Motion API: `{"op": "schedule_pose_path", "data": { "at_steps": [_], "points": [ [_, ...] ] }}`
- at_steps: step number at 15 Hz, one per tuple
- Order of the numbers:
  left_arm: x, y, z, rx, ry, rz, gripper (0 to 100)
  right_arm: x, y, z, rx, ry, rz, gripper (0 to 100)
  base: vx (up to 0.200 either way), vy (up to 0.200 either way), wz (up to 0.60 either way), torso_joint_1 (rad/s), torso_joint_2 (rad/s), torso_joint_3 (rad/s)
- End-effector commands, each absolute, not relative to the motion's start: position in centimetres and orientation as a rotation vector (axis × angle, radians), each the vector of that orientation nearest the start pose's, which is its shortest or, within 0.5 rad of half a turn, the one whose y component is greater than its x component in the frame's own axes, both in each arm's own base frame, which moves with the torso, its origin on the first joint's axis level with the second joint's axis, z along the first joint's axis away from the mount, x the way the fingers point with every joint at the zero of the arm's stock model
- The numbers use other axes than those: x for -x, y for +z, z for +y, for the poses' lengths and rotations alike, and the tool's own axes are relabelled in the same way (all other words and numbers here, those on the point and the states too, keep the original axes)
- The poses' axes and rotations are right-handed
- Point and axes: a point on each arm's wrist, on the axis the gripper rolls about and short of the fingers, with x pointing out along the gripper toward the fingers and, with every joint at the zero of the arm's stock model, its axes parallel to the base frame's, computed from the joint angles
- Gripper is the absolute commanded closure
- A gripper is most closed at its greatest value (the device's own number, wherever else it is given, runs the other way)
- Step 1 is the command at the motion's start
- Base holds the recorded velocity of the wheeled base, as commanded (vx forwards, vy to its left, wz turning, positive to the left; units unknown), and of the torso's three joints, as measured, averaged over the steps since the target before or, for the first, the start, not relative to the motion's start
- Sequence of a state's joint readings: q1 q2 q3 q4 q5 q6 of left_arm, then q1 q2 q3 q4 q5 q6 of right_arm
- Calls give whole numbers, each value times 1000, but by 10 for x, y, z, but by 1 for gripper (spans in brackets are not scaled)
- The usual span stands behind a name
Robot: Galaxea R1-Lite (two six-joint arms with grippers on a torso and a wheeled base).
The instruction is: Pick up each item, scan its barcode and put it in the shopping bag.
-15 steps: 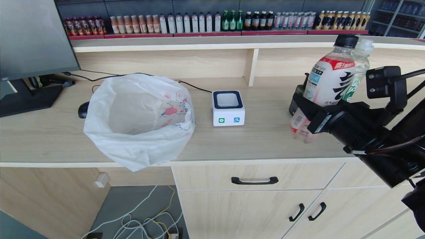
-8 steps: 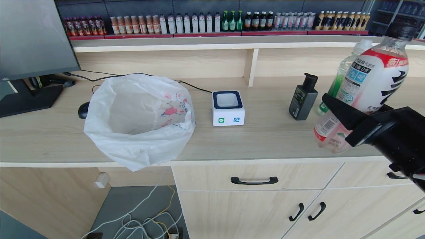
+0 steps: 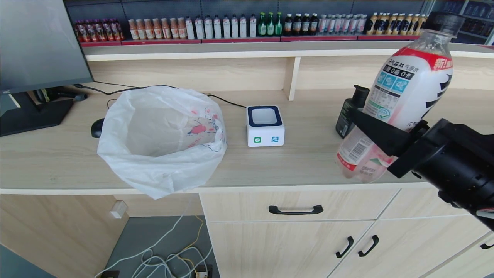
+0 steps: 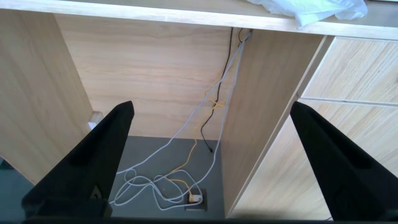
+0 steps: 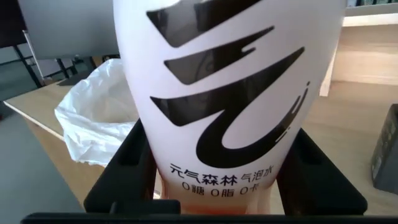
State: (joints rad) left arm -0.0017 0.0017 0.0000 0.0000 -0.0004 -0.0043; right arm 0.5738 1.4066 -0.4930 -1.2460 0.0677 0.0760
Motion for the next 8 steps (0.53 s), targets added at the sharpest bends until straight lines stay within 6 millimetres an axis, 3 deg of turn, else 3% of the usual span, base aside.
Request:
{"op": "schedule_pose_path", "data": {
  "at_steps": [1, 8],
  "points": [
    [23, 76, 0, 5, -2, 2, 0, -186, 234, 125, -200, 708, -266, 100, 0, 0, 0, 0, 0, 0],
    [23, 76, 0, 5, -2, 2, 0, -188, 240, 130, -459, 860, -241, 100, 0, 0, 0, 0, 0, 0]
  ]
}}
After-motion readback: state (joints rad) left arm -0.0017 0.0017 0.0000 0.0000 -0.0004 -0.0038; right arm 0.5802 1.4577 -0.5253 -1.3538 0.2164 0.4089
